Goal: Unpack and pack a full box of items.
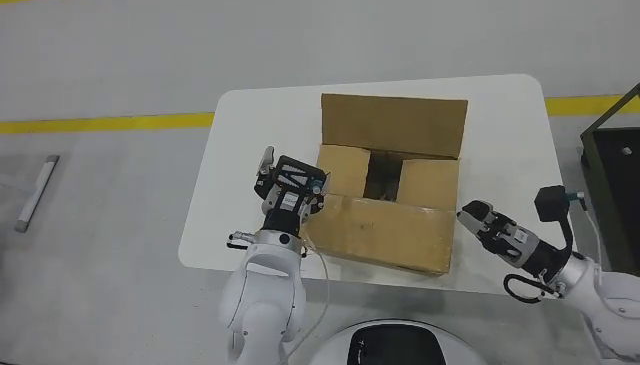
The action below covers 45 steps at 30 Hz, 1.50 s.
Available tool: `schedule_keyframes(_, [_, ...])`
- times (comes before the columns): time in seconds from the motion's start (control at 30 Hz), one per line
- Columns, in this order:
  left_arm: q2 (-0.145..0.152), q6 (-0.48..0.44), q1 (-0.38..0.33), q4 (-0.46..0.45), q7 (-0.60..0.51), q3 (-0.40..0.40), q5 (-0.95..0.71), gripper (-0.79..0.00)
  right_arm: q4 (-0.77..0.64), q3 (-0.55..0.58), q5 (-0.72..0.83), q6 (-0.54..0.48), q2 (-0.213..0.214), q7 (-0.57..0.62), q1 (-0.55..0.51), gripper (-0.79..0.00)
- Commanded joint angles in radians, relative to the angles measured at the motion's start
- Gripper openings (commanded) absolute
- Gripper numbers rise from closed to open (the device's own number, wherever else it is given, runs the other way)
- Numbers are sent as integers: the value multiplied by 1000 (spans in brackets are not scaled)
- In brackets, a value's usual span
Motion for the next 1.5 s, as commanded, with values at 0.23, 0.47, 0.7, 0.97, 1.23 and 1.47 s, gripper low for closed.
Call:
schedule_keyframes(0.23, [0, 0, 0, 0, 0, 0, 0, 0, 4, -15, -62, 23, 9, 1, 9, -502])
schedule_keyframes(0.47, [0, 0, 0, 0, 0, 0, 0, 0, -9, -47, -96, 40, 14, -20, 13, -496])
schedule_keyframes(0.7, [0, 0, 0, 0, 0, 0, 0, 0, -10, -62, -101, 51, 20, -23, 36, -480])
schedule_keyframes(0.97, [0, 0, 0, 0, 0, 0, 0, 0, 0, -92, -67, 53, 27, 4, 66, -542])
schedule_keyframes(1.23, [0, 0, 0, 0, 0, 0, 0, 0, -2, -69, 52, 46, 37, 44, 42, -536])
schedule_keyframes(1.47, [0, 0, 0, 0, 0, 0, 0, 0, -4, -53, 102, 30, 46, 67, 25, -533])
